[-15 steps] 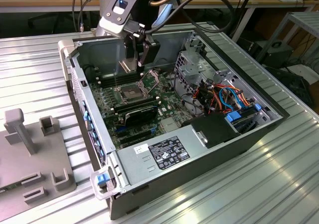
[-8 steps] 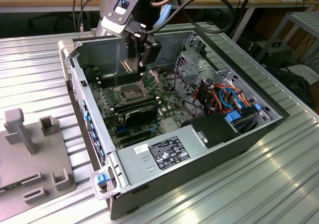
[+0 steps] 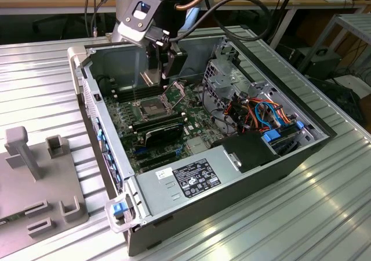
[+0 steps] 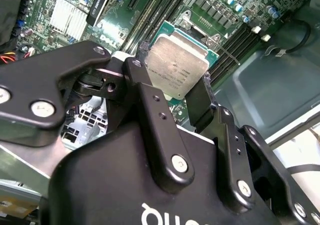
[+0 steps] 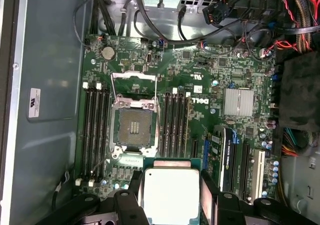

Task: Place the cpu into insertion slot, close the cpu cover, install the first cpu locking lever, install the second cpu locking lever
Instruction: 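Place the cpu into insertion slot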

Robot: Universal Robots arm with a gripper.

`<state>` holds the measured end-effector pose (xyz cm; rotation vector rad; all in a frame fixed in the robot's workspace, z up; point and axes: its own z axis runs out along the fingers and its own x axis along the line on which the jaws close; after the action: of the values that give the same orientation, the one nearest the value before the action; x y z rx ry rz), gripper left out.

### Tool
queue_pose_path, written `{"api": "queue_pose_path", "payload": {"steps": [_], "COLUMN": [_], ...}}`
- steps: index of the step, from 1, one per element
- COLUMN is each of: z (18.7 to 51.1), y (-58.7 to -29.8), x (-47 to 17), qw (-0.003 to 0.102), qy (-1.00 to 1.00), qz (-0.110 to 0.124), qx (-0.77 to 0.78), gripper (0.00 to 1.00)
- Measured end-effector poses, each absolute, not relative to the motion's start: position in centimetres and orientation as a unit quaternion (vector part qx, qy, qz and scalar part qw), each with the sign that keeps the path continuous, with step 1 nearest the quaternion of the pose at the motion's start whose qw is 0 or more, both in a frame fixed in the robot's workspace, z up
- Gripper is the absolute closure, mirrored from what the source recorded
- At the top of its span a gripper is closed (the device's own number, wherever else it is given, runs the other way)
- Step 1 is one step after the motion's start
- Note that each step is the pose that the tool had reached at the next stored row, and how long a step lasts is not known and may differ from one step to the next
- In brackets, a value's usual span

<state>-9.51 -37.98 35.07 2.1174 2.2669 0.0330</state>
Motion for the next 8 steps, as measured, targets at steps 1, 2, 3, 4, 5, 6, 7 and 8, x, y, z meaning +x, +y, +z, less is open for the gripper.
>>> {"api": "queue_pose_path", "payload": {"steps": [1, 2, 3, 4, 5, 6, 7, 8], "z": [35.00, 34.88, 34.74, 34.63, 34.55, 34.45, 34.38, 34.32], "y": [-37.98, -37.98, -37.98, -37.98, -37.98, -37.96, -37.93, -37.90], "x": [-9.50, -9.51, -9.51, -9.51, -9.50, -9.50, -9.47, -9.45], "qw": [0.020, 0.020, 0.020, 0.020, 0.020, 0.020, 0.020, 0.020], "qy": [0.731, 0.731, 0.731, 0.731, 0.731, 0.731, 0.731, 0.731], "qz": [0.011, 0.011, 0.011, 0.011, 0.011, 0.011, 0.011, 0.011], "qx": [0.682, 0.682, 0.682, 0.682, 0.682, 0.682, 0.682, 0.682], "gripper": [0.45, 0.45, 0.45, 0.45, 0.45, 0.45, 0.45, 0.45]}}
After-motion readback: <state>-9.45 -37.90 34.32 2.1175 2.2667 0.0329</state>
